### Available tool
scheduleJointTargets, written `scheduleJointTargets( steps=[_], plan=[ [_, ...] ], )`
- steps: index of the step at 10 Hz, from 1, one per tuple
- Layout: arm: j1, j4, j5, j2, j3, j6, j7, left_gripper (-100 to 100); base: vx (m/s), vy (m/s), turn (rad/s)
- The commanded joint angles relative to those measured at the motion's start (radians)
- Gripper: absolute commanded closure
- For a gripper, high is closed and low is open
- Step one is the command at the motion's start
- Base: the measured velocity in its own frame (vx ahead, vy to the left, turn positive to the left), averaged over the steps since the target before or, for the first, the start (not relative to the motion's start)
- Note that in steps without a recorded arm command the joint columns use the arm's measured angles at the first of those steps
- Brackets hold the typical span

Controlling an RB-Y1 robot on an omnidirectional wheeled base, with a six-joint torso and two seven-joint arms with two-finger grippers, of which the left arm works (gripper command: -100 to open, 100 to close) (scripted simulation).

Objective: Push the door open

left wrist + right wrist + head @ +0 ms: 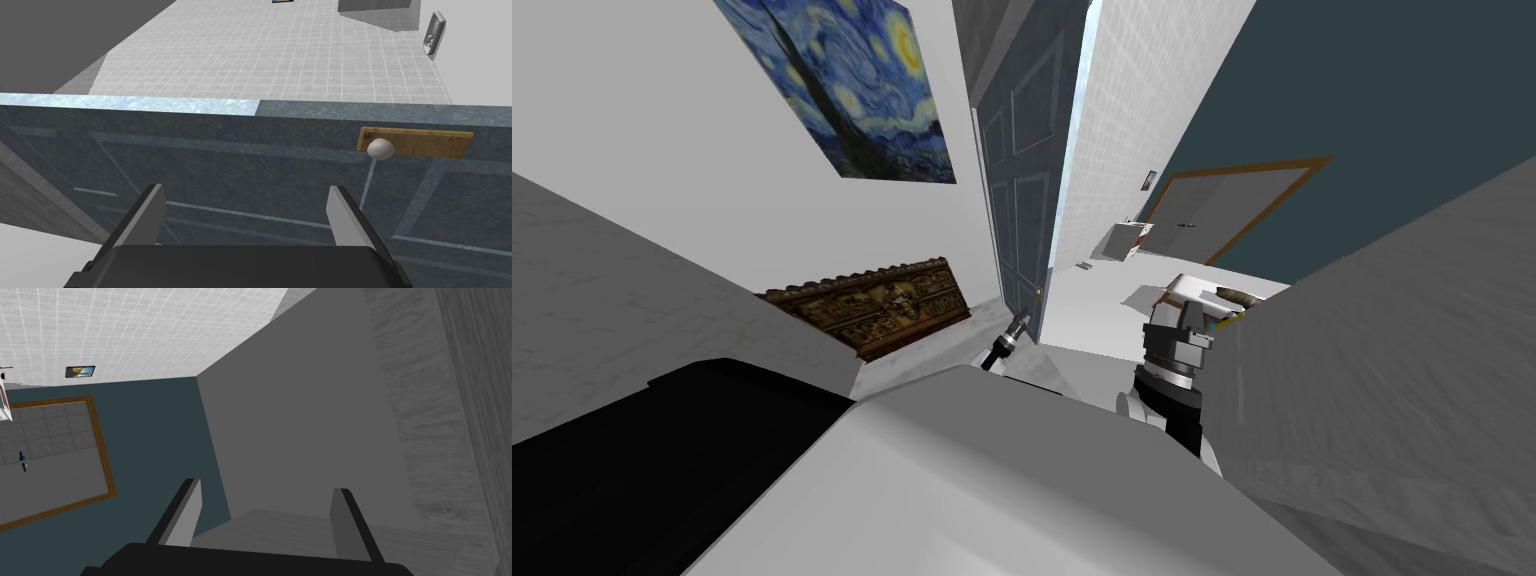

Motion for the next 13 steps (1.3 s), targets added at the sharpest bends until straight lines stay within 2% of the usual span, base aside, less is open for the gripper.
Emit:
scheduleJointTargets(
  steps=[1, 10, 11, 13],
  plan=[
    [-0.016, 0.037, -0.005, -0.002, -0.014, -0.005, 0.009, -100, 0.092, 0.094, -0.025],
    [-0.099, 0.232, -0.025, -0.003, -0.077, -0.036, 0.062, -100, 0.087, 0.078, -0.023],
    [-0.116, 0.273, -0.029, -0.004, -0.090, -0.043, 0.074, -100, 0.137, 0.093, -0.040],
    [-0.131, 0.309, -0.033, -0.005, -0.102, -0.049, 0.083, -100, 0.121, 0.090, -0.022]
  ],
)
